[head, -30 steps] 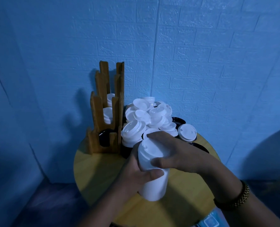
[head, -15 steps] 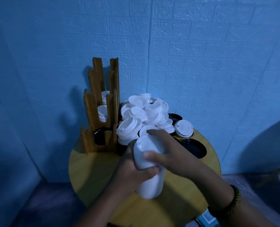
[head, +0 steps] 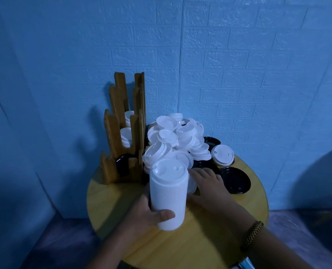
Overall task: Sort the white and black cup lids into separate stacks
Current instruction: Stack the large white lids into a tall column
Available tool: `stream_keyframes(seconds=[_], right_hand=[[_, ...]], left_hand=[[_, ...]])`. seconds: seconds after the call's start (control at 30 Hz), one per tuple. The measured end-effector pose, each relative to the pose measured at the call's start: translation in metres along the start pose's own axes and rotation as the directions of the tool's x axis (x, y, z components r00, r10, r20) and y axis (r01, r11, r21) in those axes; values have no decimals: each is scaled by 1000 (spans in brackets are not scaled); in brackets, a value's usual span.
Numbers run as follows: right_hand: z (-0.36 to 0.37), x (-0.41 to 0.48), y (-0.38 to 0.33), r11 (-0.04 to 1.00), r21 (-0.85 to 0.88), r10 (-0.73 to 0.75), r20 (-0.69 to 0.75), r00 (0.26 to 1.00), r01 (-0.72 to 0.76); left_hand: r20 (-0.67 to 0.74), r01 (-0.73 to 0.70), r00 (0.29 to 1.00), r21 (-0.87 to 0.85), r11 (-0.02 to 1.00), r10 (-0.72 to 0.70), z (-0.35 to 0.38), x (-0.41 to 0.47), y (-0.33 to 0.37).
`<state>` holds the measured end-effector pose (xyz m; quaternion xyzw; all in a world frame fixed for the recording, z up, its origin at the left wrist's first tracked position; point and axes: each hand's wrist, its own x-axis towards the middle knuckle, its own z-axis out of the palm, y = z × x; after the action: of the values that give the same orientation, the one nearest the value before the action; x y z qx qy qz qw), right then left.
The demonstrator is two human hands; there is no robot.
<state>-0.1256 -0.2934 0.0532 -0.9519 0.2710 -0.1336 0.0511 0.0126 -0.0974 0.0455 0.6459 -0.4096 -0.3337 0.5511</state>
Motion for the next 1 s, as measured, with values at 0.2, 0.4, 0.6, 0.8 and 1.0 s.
stream_keyframes(seconds=[0.2, 0.4, 0.6, 0.8, 1.0], right_hand=[[0, 9, 0, 992, -111, -59, -16, 998, 57], [1, 13, -2, 990, 3, -140, -41, 989, 140], [-16, 10, 4, 919, 387, -24, -147, 989, 80], [-52, 0, 8, 745, 667, 56, -61, 997, -1], [-92, -7, 6, 522, 852, -65, -5, 998, 38]], left_hand=[[-6, 21, 1000, -2, 1000, -21, 0, -1, 2], [0, 47, 999, 13, 999, -47, -3, 0, 0], [16, 37, 999, 8, 999, -37, -4, 0, -3], [-111, -186, 978, -73, 980, 178, 2, 0, 19], [-130, -238, 961, 59, 969, 244, 5, 14, 37]])
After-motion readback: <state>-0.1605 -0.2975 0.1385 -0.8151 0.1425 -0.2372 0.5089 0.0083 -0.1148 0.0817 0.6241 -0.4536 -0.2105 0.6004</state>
